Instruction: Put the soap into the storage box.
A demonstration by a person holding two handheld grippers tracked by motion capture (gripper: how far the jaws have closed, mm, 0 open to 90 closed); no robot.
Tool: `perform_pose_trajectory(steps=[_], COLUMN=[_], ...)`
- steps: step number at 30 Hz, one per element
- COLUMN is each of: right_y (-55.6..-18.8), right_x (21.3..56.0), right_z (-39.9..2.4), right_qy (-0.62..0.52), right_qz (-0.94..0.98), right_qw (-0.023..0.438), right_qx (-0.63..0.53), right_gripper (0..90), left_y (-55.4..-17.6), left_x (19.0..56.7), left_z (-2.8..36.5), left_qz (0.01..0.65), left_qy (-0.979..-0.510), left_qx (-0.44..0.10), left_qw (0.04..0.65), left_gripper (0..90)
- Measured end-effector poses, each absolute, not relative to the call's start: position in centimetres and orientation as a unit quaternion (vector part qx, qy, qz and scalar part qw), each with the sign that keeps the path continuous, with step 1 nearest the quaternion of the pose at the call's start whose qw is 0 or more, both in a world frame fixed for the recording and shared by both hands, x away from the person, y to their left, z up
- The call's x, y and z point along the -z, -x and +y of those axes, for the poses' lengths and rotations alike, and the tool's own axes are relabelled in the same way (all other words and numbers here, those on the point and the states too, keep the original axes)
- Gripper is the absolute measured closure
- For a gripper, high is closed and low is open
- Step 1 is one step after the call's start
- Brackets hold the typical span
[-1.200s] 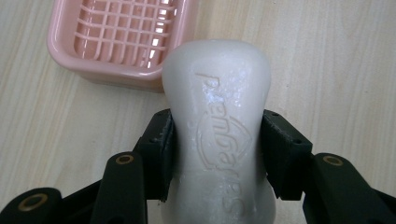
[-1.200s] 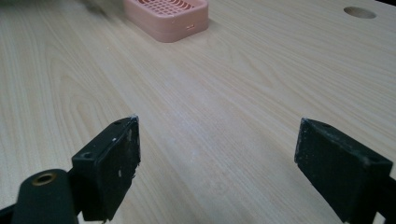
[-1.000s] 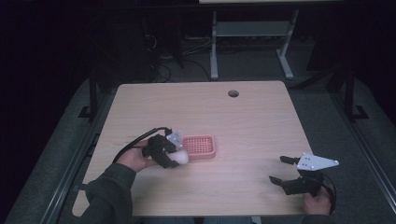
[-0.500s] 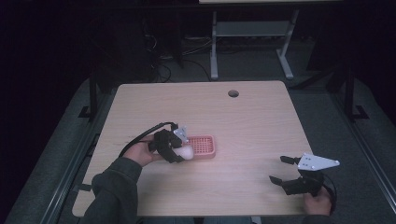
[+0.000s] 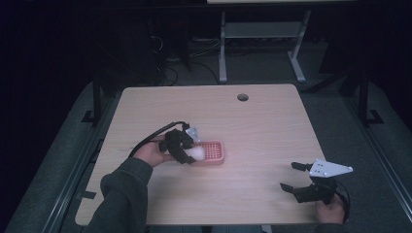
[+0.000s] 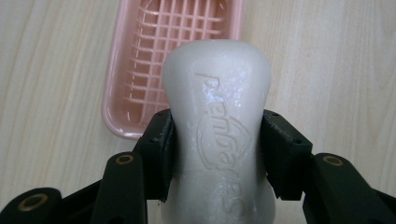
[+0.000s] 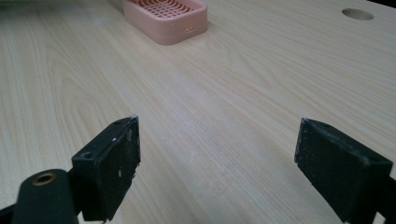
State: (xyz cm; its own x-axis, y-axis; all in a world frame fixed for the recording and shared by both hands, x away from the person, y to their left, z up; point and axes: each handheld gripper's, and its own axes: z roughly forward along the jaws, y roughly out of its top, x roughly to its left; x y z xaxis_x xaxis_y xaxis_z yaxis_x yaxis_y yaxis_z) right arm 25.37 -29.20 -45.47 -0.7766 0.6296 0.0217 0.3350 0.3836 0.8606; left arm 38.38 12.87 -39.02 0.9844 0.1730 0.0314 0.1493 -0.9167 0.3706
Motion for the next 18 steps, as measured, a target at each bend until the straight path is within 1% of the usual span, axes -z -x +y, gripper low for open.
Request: perform_pose_trajectory(steps=[12, 18], right_y=[-25.4, -25.4], right_x=[45.5, 45.4], right_z=[-29.2, -29.0], right_qy=[-0.294, -0.289], right_qz=[0.817, 0.819], right_qw=[0.155, 0.154], right_qx=[-0.472, -0.472], right_gripper=[13.5, 13.5], left_y=[-39.2, -40.0], left_x=[38.9, 39.6], left_z=[10.8, 10.2], left_qz=[0.067, 0.073], left_qy=[-0.98, -0.979], left_qx=[-0.038, -0.027], left_qw=[0.183, 0.187], left_gripper=[49.3, 49.3])
